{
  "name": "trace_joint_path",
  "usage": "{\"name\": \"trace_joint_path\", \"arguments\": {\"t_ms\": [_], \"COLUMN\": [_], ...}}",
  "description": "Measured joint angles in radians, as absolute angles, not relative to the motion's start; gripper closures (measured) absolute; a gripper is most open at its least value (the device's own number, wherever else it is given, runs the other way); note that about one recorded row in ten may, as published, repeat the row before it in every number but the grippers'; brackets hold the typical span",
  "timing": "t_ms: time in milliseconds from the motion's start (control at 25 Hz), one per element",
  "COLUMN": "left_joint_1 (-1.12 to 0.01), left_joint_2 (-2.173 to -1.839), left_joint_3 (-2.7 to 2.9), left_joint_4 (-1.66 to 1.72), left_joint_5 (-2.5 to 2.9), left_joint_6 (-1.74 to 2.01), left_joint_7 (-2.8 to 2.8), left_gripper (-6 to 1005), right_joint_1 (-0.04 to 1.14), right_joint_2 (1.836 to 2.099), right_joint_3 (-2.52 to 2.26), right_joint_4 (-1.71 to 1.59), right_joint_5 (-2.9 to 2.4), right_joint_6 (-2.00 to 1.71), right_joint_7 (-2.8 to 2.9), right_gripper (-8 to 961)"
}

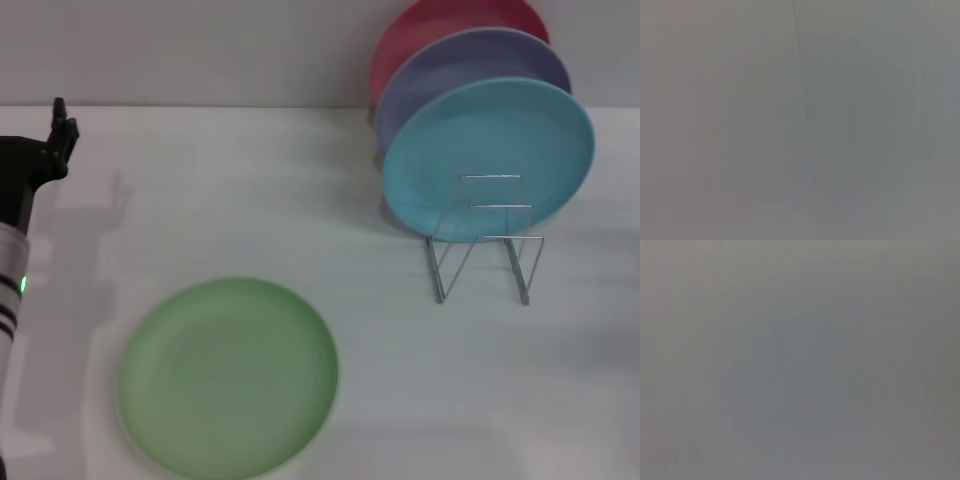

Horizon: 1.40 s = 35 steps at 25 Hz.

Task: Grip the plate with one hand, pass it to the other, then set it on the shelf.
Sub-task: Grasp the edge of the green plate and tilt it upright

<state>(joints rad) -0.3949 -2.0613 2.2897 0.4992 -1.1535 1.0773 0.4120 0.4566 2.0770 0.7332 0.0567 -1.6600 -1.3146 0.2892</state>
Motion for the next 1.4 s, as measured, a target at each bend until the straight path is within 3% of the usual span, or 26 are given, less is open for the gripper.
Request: {"name": "trace_joint_path", "arguments": {"t_ms": [240,320,600,880,1400], "left_joint_1": [-0.34,-0.33,-0.28,-0.287,-0.357], "left_joint_2": [-2.012,-2.012,-2.044,-2.049,-2.052], "left_joint_3": [2.127,2.099,1.724,1.484,1.09], "left_joint_4": [0.789,0.824,1.144,1.296,1.346], "left_joint_5": [-1.086,-1.066,-0.916,-0.908,-0.873], "left_joint_6": [0.688,0.643,-0.027,-0.532,-1.33], "left_joint_7": [0.414,0.415,0.418,0.419,0.385], "left_gripper": [166,167,167,168,169], "right_joint_1": [0.458,0.458,0.46,0.47,0.502], "right_joint_2": [2.077,2.077,2.077,2.074,2.069], "right_joint_3": [0.735,0.736,0.736,0.736,0.736], "right_joint_4": [0.053,0.052,0.053,0.052,0.029], "right_joint_5": [-1.659,-1.658,-1.658,-1.658,-1.658], "right_joint_6": [-1.315,-1.314,-1.314,-1.315,-1.313], "right_joint_7": [0.288,0.288,0.29,0.29,0.284], "right_gripper": [329,329,329,329,329]}}
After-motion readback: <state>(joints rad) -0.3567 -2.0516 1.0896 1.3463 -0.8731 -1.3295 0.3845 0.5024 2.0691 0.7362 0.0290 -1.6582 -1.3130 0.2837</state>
